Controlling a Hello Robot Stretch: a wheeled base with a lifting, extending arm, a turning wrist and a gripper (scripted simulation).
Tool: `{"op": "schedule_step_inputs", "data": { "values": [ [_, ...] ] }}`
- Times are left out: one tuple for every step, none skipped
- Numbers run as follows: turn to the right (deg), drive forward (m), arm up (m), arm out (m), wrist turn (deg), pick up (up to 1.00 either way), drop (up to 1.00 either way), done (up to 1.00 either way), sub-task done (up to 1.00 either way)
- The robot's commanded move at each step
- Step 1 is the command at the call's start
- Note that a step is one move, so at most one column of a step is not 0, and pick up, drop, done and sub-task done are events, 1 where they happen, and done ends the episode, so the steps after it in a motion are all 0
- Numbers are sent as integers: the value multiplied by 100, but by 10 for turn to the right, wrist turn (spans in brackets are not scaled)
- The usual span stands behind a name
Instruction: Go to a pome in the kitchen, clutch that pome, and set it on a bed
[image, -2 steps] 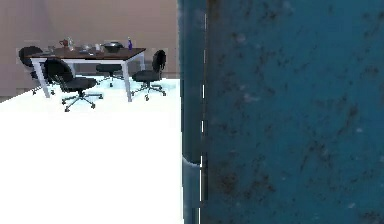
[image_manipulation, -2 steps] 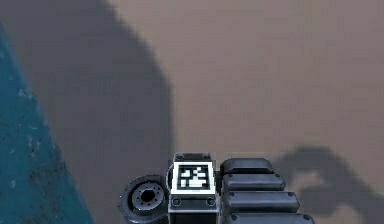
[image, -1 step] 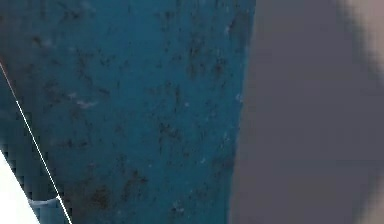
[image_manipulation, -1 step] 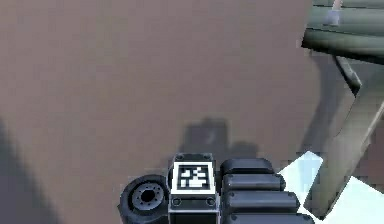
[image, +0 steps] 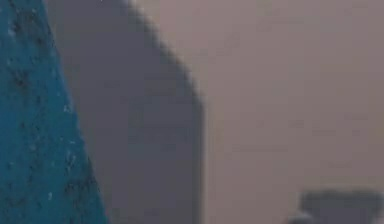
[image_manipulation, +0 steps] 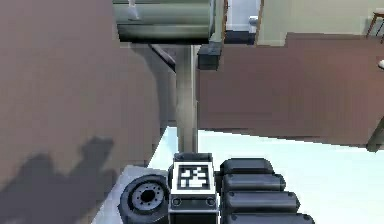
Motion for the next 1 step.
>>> {"op": "schedule_step_inputs", "data": {
  "values": [
    [450,0,0,0,0,0,0,0,0]
  ]
}}
